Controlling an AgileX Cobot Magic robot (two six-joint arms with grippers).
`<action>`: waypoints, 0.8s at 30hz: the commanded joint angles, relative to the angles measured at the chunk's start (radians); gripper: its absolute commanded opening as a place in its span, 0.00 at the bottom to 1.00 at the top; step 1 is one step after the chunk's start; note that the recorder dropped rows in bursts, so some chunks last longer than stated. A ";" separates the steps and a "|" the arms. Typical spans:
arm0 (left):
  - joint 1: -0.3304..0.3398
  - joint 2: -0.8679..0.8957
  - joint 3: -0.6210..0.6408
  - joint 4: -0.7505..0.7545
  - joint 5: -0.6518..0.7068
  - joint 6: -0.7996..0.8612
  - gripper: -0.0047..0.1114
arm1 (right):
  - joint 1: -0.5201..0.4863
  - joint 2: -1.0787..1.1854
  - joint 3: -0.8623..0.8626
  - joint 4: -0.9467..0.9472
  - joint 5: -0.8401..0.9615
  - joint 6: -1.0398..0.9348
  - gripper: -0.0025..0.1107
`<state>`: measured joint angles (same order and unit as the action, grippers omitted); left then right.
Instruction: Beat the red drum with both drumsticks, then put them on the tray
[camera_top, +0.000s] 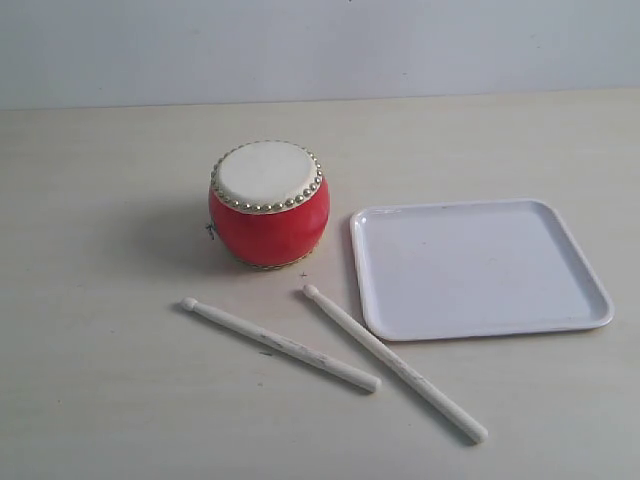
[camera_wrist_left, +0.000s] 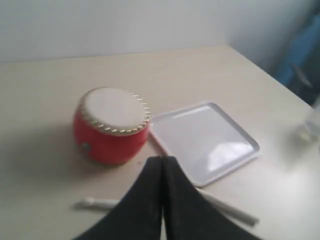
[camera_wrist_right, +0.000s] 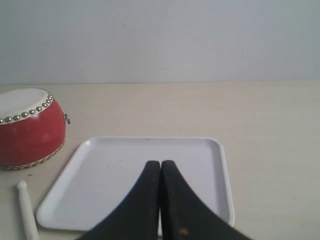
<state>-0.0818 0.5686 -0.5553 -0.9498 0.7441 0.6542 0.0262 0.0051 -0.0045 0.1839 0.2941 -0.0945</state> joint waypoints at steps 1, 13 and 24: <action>0.001 -0.002 -0.021 0.407 -0.160 -0.818 0.04 | -0.002 -0.005 0.004 0.001 -0.005 -0.009 0.02; -0.013 0.019 -0.083 0.501 -0.189 -0.866 0.04 | -0.002 -0.005 0.004 0.001 -0.005 -0.009 0.02; -0.242 0.077 -0.092 1.180 -0.238 -1.532 0.04 | -0.002 -0.005 0.004 0.001 -0.005 -0.009 0.02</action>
<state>-0.2434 0.6291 -0.6423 0.0573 0.5543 -0.7184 0.0262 0.0051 -0.0045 0.1839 0.2941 -0.0945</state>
